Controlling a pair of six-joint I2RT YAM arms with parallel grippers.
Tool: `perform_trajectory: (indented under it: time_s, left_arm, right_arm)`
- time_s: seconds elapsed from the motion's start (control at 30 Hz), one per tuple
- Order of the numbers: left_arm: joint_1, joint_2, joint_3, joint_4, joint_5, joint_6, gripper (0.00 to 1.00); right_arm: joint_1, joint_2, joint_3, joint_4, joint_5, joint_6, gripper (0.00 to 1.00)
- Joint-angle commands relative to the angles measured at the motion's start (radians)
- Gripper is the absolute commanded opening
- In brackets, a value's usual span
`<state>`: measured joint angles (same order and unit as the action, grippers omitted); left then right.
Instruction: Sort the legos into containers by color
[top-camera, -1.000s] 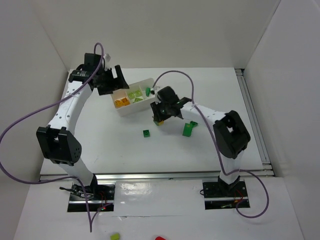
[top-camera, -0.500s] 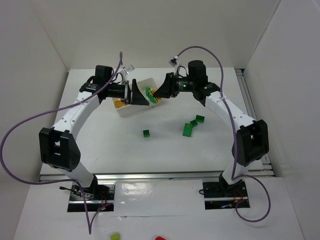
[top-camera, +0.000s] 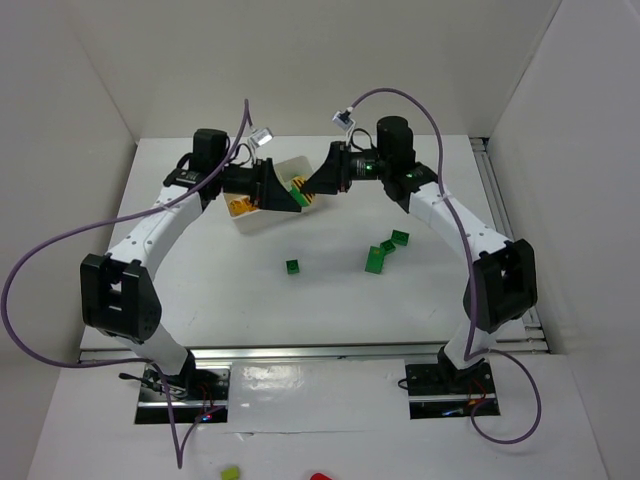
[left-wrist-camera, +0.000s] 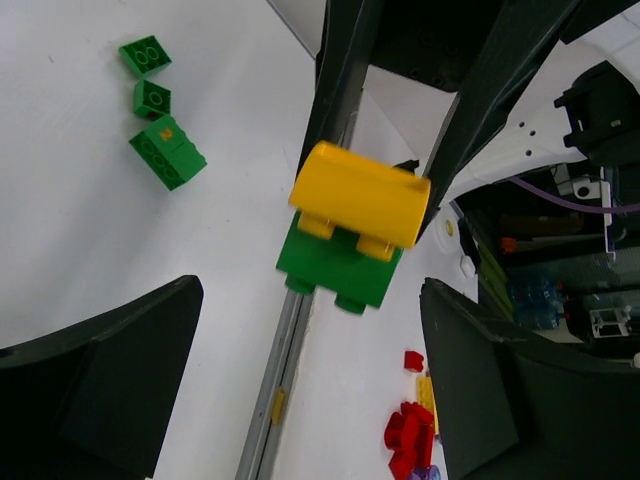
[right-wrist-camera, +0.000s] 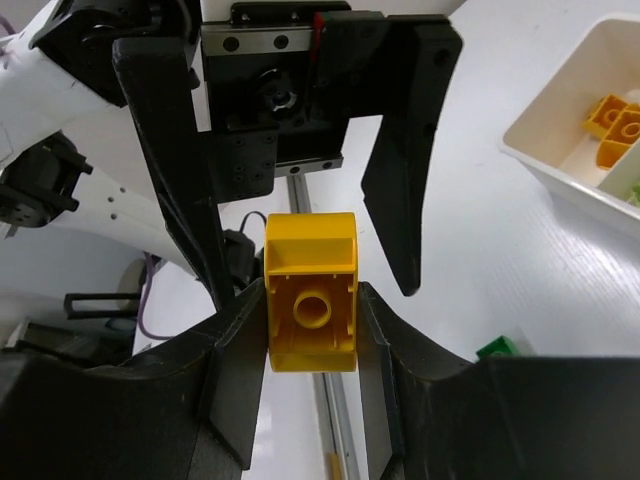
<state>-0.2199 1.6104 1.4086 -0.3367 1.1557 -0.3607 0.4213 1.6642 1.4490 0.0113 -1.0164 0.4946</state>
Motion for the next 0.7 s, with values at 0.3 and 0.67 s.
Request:
perform_trajectory:
  time_s: [0.3,0.67]
  left_arm:
    - [-0.019,-0.024,0.007,0.137,0.127,-0.061,0.77]
    - [-0.009,-0.033,-0.002,0.122,0.127,-0.052,0.91]
  right_arm:
    - [0.062,0.043,0.063,0.058,-0.040,0.012,0.26]
    - [0.021,0.043,0.013,0.144,-0.040,0.093,0.23]
